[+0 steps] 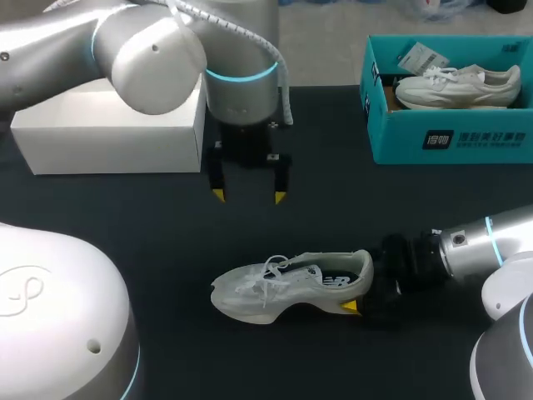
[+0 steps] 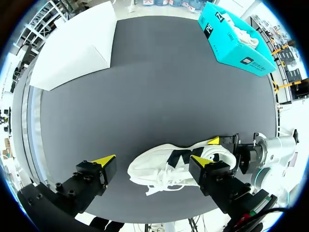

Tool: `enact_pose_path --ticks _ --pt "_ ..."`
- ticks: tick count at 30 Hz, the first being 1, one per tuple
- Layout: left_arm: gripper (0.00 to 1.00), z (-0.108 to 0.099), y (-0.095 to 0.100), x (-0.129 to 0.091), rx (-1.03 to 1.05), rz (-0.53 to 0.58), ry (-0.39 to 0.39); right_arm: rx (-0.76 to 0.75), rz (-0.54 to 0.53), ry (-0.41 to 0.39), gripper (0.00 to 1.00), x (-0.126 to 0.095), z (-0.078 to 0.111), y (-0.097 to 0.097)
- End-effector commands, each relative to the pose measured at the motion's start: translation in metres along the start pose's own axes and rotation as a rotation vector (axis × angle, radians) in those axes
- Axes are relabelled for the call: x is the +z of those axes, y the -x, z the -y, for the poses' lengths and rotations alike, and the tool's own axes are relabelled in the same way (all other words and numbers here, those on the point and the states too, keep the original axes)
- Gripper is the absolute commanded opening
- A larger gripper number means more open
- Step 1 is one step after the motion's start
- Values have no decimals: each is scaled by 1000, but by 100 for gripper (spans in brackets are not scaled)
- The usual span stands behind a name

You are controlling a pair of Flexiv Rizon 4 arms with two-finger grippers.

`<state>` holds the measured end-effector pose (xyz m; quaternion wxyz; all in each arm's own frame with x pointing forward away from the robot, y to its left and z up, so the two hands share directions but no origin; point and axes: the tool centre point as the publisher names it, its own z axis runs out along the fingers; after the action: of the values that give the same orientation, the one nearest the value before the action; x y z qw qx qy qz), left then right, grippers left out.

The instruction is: Take the shoe out of the shoebox, open the shoe tongue, remove and reinsert the insole, then place the shoe into the shoebox

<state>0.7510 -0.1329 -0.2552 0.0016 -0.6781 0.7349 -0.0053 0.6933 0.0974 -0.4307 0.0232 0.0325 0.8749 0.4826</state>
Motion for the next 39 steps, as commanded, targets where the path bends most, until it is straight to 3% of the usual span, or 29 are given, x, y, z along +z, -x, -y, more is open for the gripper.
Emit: enact_pose_path --ticks 1,11,21,30,39 --pt "100 -7 -28 13 18 50 -2 0 3 -3 0 4 1 -2" --pt "100 -16 -72 50 106 -7 47 0 3 -3 0 4 1 -2" --pt "100 -24 -105 68 232 38 45 0 3 -3 0 4 1 -2" --pt "100 -32 -121 79 337 80 64 0 3 -3 0 4 1 -2" --pt "100 -39 -120 96 362 117 77 0 3 -3 0 4 1 -2"
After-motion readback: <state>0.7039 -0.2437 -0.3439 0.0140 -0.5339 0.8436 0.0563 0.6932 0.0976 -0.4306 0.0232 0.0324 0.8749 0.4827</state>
